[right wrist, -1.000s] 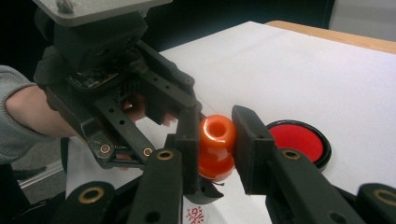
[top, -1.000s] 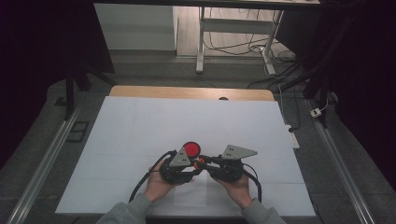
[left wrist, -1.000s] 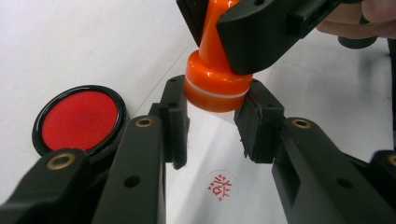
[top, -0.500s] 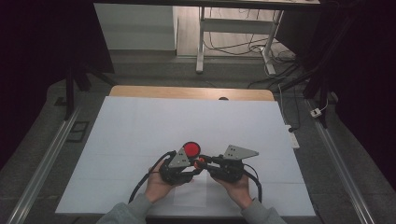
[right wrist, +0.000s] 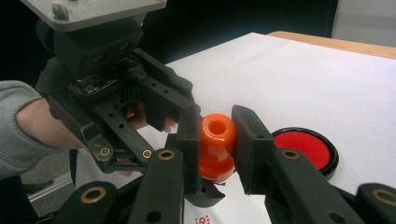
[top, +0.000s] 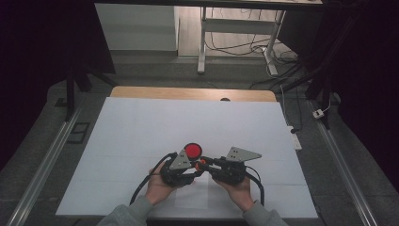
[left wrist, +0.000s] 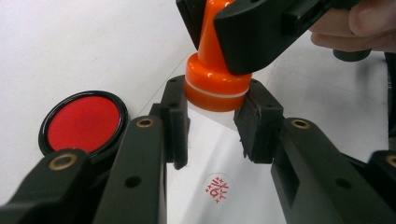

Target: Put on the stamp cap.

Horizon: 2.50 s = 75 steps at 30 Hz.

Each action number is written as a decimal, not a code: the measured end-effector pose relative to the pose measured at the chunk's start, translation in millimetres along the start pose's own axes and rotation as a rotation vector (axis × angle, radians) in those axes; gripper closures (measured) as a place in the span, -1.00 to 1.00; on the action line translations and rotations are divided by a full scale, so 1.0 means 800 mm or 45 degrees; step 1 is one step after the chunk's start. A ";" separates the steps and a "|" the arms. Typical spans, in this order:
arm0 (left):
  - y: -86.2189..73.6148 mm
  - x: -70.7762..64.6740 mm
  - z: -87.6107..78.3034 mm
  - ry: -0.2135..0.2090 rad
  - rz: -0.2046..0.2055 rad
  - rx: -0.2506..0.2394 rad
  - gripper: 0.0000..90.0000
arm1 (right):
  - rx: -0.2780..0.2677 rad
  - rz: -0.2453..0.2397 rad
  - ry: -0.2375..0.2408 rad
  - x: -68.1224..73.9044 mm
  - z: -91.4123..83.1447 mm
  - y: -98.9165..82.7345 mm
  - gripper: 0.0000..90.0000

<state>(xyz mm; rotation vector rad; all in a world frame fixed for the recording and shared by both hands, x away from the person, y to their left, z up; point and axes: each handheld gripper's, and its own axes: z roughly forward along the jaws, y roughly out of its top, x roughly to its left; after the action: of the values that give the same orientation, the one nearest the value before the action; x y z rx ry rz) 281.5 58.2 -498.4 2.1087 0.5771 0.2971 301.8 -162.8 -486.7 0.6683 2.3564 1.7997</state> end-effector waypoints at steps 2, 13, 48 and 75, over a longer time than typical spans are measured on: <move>0.000 -0.001 0.000 0.007 0.003 -0.003 0.45 | -0.002 -0.002 -0.003 0.000 0.000 0.000 0.62; -0.002 0.000 0.004 0.000 -0.006 0.026 0.45 | 0.009 -0.006 -0.015 0.001 0.002 -0.005 0.62; -0.009 0.004 0.008 -0.014 -0.016 0.003 0.44 | 0.045 -0.026 -0.033 0.001 0.006 -0.004 0.61; -0.016 0.020 -0.007 0.014 -0.069 0.030 -0.11 | 0.019 -0.013 -0.063 -0.007 -0.002 -0.001 0.61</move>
<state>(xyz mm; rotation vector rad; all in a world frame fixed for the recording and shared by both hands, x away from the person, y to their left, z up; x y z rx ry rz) 289.4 76.9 -506.2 2.1118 0.6463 0.2729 306.0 -166.5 -488.4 0.6928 2.3396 1.7420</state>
